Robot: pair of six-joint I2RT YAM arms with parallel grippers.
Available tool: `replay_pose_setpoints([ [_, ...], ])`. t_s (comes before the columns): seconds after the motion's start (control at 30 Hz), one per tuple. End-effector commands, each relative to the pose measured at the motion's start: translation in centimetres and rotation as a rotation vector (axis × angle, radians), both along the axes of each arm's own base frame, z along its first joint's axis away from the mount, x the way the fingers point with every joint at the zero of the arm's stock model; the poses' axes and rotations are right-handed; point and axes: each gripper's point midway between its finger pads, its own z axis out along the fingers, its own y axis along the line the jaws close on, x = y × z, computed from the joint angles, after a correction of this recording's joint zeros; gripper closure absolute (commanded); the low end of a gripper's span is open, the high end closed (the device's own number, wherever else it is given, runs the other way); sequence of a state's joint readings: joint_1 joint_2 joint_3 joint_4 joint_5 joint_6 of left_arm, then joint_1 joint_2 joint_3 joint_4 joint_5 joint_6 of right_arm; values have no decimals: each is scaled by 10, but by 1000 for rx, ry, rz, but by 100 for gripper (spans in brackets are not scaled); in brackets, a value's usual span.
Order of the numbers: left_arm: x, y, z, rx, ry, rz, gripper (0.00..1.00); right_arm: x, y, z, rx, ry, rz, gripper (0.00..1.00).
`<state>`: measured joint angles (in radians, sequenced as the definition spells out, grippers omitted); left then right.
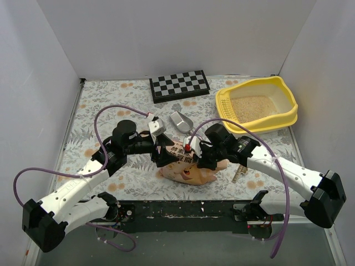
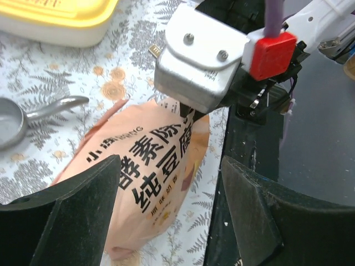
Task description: Fill the litter box with clean litter
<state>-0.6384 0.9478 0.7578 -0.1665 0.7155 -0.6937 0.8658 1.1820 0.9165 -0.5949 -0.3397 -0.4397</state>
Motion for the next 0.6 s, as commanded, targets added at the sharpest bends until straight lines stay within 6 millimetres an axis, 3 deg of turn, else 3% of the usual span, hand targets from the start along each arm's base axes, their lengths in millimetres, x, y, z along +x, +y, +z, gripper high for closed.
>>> replay_pose_setpoints([
  [0.0, 2, -9, 18, -48, -167, -53, 27, -1, 8, 18, 92, -20, 5, 99],
  [0.2, -11, -23, 1, -60, -227, -144, 27, 0, 8, 20, 107, -30, -7, 99],
  [0.57, -14, -40, -39, -16, -252, -225, 26, -2, 8, 15, 116, -25, -18, 99],
])
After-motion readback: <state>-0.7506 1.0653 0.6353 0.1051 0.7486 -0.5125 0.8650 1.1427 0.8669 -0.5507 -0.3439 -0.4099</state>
